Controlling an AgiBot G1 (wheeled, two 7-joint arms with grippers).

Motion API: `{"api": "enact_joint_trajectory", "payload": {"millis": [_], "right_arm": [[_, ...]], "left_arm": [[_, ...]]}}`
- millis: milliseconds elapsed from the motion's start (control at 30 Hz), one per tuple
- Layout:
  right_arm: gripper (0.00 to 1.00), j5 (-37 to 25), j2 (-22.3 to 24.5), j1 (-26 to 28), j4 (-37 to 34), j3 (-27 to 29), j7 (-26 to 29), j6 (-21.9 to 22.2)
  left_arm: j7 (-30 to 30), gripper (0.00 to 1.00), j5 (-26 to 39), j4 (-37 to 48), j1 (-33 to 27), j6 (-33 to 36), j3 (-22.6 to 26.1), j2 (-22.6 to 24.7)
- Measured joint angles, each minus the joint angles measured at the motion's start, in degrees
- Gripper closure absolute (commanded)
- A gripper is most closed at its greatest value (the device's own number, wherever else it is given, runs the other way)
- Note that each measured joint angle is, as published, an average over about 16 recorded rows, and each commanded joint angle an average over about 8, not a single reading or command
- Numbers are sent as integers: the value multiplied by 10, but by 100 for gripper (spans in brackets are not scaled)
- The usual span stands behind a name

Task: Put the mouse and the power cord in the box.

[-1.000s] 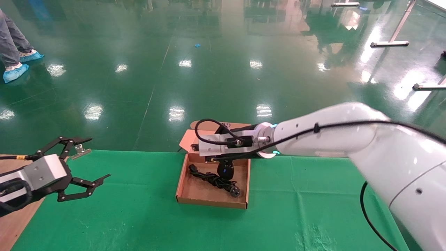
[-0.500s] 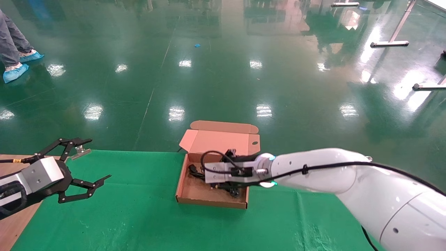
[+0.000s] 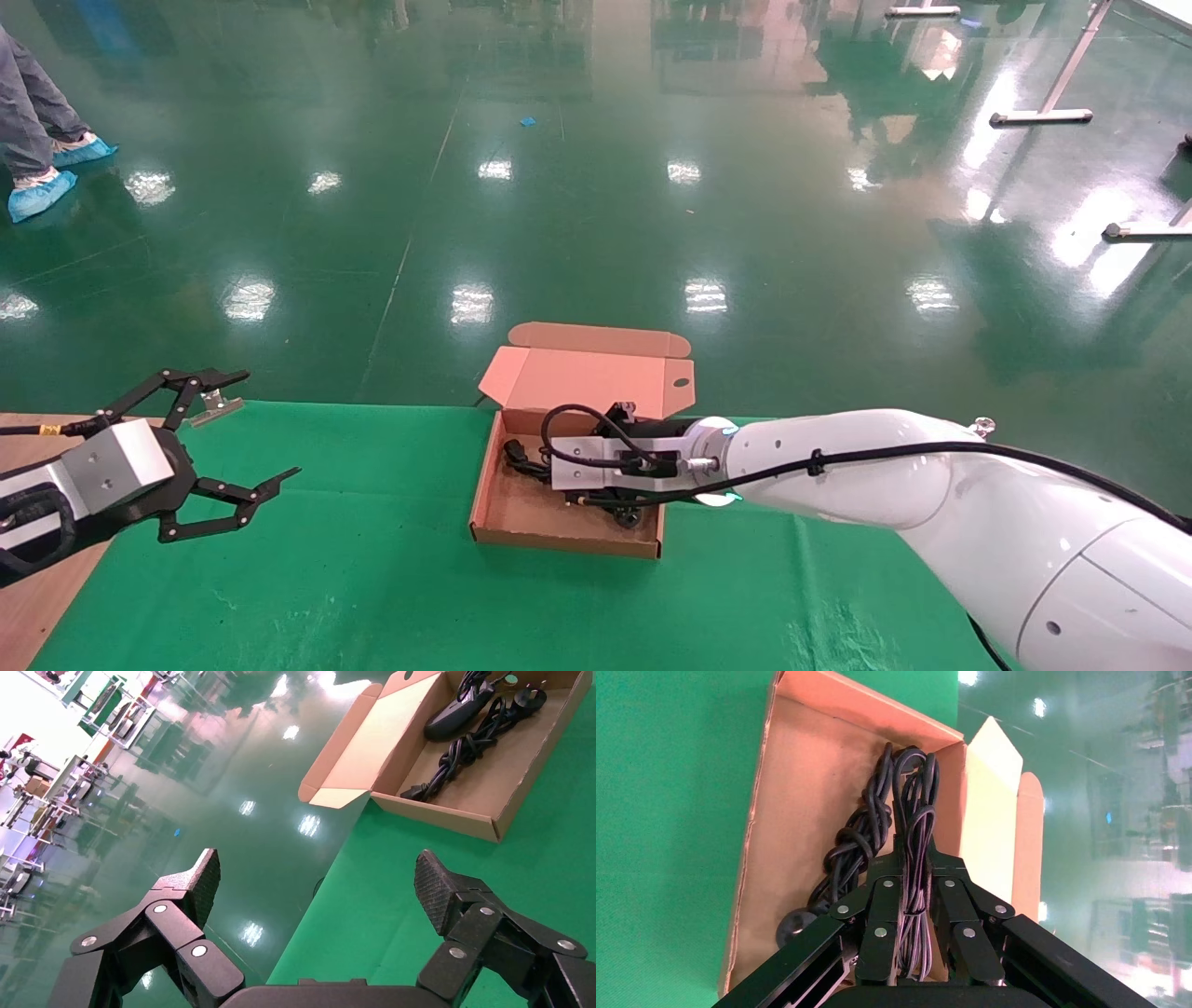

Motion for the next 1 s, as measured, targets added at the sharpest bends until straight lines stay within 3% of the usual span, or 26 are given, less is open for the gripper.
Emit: {"api": "enact_joint_trajectory", "payload": {"millis": [700, 1000], "right_arm": [[0, -3, 2, 1, 2, 4, 0, -4], [0, 18, 27, -15, 24, 38, 11, -34]], "left_arm": [[-3, 0, 0, -3, 0, 0, 0, 0], [-39, 0, -4, -19, -4, 22, -3, 1]]}}
